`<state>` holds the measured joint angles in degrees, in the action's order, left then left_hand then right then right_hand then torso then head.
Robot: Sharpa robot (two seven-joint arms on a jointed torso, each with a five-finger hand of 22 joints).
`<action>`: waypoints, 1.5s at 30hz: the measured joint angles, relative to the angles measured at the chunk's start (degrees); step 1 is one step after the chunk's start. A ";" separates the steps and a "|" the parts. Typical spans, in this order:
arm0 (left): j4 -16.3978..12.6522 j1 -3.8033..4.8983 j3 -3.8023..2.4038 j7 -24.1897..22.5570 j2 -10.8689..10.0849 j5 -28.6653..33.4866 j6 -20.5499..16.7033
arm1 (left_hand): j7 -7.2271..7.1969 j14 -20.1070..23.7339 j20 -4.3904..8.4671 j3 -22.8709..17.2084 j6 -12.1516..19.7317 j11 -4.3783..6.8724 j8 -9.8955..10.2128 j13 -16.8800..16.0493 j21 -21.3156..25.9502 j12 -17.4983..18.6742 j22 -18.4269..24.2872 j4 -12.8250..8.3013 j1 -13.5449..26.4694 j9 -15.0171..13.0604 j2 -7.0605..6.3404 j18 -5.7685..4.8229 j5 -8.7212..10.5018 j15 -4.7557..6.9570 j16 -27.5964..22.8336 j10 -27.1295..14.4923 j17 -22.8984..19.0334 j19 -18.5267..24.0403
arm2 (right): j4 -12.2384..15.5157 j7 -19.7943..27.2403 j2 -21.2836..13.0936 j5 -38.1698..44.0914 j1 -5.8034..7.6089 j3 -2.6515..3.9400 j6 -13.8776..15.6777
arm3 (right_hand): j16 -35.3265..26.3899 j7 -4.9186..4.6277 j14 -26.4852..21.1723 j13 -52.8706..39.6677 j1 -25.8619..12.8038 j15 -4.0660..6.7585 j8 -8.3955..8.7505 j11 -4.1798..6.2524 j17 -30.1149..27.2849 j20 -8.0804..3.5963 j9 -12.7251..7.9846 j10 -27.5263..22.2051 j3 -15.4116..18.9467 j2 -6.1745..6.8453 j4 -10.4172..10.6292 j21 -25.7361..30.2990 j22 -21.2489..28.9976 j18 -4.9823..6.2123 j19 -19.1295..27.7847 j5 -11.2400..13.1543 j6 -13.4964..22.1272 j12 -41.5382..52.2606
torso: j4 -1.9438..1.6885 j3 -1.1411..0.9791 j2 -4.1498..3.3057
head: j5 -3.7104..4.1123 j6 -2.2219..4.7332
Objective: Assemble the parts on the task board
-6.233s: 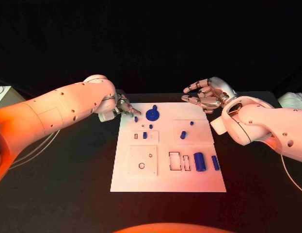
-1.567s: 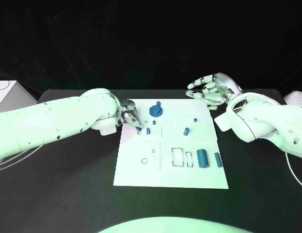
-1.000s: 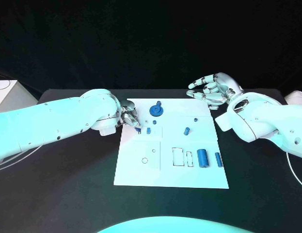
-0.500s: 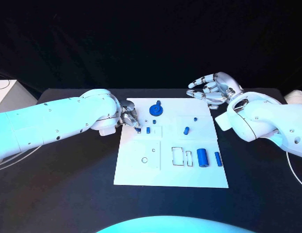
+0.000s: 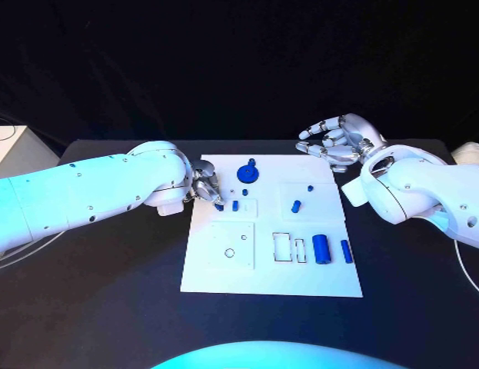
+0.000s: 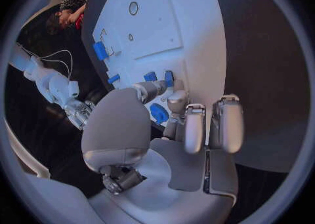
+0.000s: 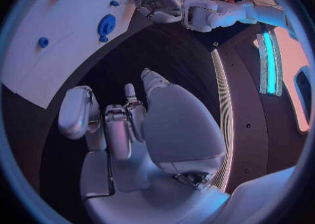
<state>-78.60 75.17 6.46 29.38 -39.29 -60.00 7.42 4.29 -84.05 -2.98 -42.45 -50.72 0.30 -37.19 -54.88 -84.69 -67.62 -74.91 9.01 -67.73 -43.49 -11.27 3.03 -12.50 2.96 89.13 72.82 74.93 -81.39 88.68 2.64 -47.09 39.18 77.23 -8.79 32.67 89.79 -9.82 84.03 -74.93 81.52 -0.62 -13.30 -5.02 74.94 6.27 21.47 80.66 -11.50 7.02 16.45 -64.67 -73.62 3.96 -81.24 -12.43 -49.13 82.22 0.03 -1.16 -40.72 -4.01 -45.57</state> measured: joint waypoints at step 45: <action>0.87 0.07 -0.05 0.51 0.52 1.00 0.80 | -0.81 0.00 0.42 -4.04 -1.02 0.82 -0.21 -0.95 0.00 -0.46 0.01 -3.89 4.54 -0.89 -1.20 0.00 0.24 0.82 0.00 1.25 -0.01 -0.42 | 0.01 0.02 -0.05 -0.02 -0.01 0.01 -0.05 | 0.00 0.00 0.00 0.02 0.00 0.00 0.00 0.00 -0.02 0.00 0.00 0.00 0.00 0.00 0.00 0.00 0.00 0.00 0.00 0.00 0.00 0.00 | 0.01 -0.03 0.03 | 0.20 -0.57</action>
<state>-77.73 75.24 6.41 29.90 -38.77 -59.00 8.22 3.47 -84.04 -2.57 -46.48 -51.74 1.11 -37.40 -55.83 -84.69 -68.08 -74.91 5.12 -63.19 -44.38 -12.47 3.03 -12.26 3.78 89.13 74.07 74.91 -81.81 88.69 2.66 -47.14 39.16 77.21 -8.77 32.62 89.79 -9.82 84.03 -74.91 81.52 -0.62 -13.29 -5.02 74.91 6.27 21.47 80.66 -11.50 7.02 16.45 -64.67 -73.62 3.96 -81.24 -12.43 -49.13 82.22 0.04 -1.20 -40.69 -3.81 -46.14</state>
